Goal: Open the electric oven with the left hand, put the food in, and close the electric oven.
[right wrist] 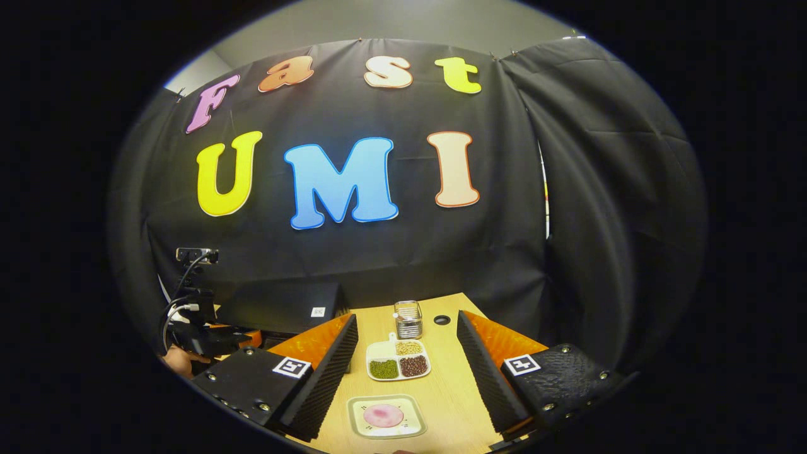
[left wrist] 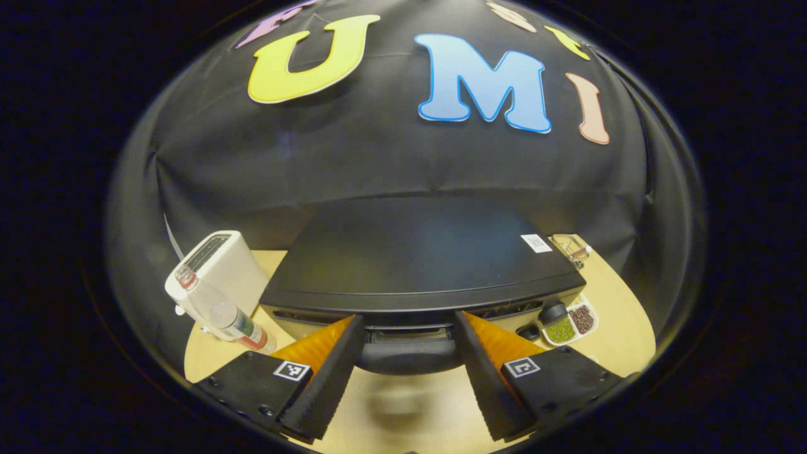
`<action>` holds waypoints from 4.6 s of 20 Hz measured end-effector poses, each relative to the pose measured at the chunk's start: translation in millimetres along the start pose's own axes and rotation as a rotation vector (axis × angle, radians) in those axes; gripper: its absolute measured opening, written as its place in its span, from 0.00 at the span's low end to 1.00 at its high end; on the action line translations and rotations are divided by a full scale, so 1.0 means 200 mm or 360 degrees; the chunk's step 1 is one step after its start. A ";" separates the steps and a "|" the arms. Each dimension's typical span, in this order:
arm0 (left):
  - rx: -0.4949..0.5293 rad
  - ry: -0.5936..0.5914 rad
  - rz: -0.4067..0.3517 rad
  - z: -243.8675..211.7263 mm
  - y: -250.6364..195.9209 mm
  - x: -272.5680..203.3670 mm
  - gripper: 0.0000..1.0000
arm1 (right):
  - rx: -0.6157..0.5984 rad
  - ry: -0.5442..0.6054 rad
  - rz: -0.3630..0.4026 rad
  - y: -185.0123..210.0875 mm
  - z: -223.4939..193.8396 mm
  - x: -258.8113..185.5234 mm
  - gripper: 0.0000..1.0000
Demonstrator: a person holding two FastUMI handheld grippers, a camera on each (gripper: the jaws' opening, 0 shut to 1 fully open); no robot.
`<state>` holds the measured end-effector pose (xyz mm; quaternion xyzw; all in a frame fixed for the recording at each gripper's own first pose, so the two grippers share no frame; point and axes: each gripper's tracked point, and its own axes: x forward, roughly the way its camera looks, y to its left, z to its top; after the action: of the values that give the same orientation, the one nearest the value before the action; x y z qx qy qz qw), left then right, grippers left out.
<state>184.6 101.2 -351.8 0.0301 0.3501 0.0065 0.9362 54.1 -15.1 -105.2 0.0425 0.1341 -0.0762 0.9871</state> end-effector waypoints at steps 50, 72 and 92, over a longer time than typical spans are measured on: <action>-0.0109 -0.0926 0.0139 0.67 0.16 -1.48 0.99 | 0.0183 0.1366 0.0244 -0.17 -1.30 0.36 0.98; -0.0223 -0.0811 0.0261 0.48 0.37 -1.49 0.99 | -0.0269 0.1815 0.0309 -0.15 -1.77 0.43 0.07; -0.0181 -0.0789 0.0223 0.51 0.31 -1.53 0.99 | 0.0879 0.1734 0.0670 -0.04 -1.70 0.20 0.01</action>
<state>21.2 148.2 -71.2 0.0023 0.1061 0.0833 0.9909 3.0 6.9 -443.1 0.3530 0.5803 0.1198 0.7240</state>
